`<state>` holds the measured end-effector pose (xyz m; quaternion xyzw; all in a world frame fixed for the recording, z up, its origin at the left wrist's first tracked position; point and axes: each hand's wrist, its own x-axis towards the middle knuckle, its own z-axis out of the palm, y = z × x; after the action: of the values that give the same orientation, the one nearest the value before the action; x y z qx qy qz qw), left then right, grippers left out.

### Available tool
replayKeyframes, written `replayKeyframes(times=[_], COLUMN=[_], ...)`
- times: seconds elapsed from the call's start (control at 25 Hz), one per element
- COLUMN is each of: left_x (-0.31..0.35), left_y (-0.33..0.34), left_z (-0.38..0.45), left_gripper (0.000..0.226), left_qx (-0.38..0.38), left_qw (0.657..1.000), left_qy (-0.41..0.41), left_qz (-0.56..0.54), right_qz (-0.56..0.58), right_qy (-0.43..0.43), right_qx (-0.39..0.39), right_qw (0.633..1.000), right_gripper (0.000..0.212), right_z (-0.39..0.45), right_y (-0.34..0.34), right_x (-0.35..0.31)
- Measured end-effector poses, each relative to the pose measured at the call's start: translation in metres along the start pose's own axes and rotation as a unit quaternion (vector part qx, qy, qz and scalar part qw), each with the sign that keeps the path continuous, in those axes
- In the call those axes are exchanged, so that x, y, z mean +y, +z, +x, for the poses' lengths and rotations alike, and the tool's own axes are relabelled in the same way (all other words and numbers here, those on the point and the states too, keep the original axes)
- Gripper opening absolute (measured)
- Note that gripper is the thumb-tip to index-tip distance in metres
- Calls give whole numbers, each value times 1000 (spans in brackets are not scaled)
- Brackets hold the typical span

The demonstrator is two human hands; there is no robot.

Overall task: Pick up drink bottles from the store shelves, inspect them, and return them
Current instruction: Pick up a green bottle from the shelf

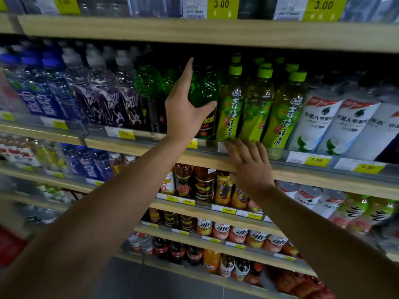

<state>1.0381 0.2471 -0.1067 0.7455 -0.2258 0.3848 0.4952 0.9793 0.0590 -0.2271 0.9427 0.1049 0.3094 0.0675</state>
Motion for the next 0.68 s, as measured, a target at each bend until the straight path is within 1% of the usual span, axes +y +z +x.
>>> replayKeyframes(times=[0.16, 0.24, 0.28, 0.4, 0.44, 0.68], left_x=[-8, -9, -9, -12, -14, -33], left_y=[-1, -2, -2, 0, 1, 3], left_z=[10, 16, 19, 27, 29, 35], left_gripper=[99, 97, 96, 96, 97, 95], left_qx=[-54, -85, -94, -81, -76, -81], left_qw=[998, 995, 991, 959, 949, 928], left_qy=[-19, -6, 11, 85, 97, 135], left_qz=[26, 61, 99, 258, 291, 339], right_qz=[-14, -18, -20, -34, -37, -47], right_qy=[21, 34, 37, 45, 49, 76], right_qx=[-16, -33, -42, -57, -59, -67], right_qw=[1000, 999, 998, 997, 996, 994], right_gripper=[97, 96, 97, 102, 103, 92], right_z=[1, 1, 1, 2, 2, 3], right_y=[-2, -4, -5, -7, -7, -13], right_x=[-5, -7, -8, -11, -12, -19])
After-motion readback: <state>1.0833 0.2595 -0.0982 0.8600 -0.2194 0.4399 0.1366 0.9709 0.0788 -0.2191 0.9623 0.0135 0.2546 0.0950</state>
